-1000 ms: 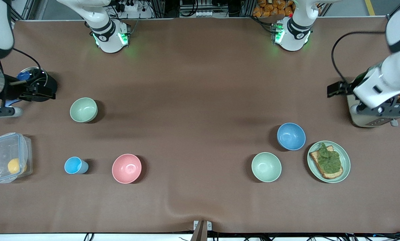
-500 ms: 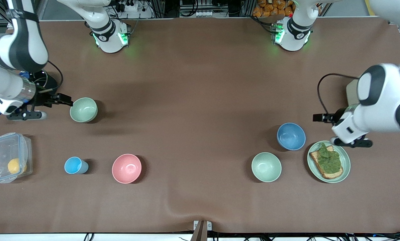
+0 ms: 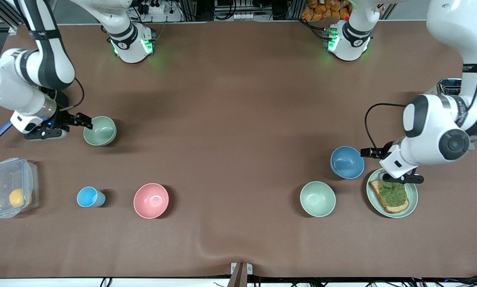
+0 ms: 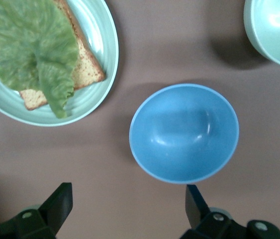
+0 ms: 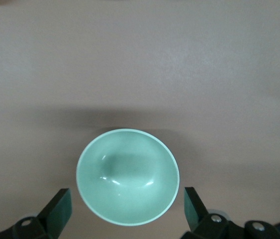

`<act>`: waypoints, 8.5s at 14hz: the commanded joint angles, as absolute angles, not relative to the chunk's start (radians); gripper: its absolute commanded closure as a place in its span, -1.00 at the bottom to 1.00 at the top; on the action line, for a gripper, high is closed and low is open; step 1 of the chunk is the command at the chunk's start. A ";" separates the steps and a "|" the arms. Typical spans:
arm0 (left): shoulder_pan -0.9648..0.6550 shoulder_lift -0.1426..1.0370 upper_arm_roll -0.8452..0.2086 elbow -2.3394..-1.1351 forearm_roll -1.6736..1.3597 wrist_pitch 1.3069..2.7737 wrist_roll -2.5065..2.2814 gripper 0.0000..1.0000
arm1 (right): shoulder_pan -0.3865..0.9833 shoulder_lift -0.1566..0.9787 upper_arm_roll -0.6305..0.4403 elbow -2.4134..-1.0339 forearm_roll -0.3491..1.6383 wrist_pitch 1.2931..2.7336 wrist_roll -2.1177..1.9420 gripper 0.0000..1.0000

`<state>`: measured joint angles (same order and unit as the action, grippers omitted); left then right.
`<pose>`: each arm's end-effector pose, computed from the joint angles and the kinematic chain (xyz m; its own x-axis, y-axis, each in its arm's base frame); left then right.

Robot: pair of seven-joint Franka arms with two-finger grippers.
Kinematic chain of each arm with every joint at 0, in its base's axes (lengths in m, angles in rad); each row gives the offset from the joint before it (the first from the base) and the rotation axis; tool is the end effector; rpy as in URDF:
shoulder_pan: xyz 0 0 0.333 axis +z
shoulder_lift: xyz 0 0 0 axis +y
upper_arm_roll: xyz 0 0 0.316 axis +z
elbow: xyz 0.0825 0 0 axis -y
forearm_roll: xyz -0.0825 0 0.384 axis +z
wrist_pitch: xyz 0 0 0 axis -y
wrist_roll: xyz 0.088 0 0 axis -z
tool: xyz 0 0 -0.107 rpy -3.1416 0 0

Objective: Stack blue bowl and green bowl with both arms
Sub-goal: 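Grasp the green bowl with the right gripper while the left gripper grasps the blue bowl, then slide the green bowl with the right gripper toward the table middle, then carry the blue bowl with the left gripper over the green bowl, then lower the blue bowl into the green bowl and open the left gripper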

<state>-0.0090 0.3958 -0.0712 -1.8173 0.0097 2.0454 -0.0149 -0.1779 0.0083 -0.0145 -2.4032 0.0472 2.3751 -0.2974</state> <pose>0.6220 -0.0467 0.3092 0.9838 -0.0677 -0.1661 -0.0658 -0.9977 0.0172 0.4779 -0.0926 0.3071 0.9971 0.0708 -0.0261 0.0698 -0.9967 -0.0408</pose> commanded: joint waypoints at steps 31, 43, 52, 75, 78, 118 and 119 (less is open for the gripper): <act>0.005 0.557 -0.072 -1.890 0.025 2.319 -0.025 0.88 | 0.043 0.078 0.023 -2.341 0.064 2.352 0.147 1.00; 0.026 0.365 -0.162 -1.905 -0.151 2.192 -0.117 1.00 | 0.550 0.081 0.020 -2.313 0.256 2.473 0.782 1.00; 0.028 0.345 -0.210 -1.902 -0.198 2.184 -0.176 1.00 | 0.839 0.234 0.014 -2.322 0.242 2.729 1.110 1.00; 0.026 0.298 -0.297 -1.982 -0.251 2.197 -0.232 1.00 | 0.700 0.285 0.002 -2.135 0.271 2.384 1.463 -1.00; 0.017 0.270 -0.374 -2.032 -0.342 2.235 -0.276 1.00 | 0.680 0.305 -0.003 -2.137 0.437 2.387 1.471 -1.00; -0.341 0.480 -0.515 -2.079 -0.253 2.496 -0.744 1.00 | 0.773 0.445 0.000 -2.175 0.765 2.675 1.463 -1.00; -0.347 0.485 -0.515 -2.077 -0.253 2.496 -0.749 1.00 | 0.773 0.445 0.000 -2.175 0.765 2.675 1.463 -1.00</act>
<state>-0.3290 0.4619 -0.5207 -2.1012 -0.2845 2.4874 -0.7039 0.7801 0.4651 -0.0051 -2.1599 0.7430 2.6716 1.4712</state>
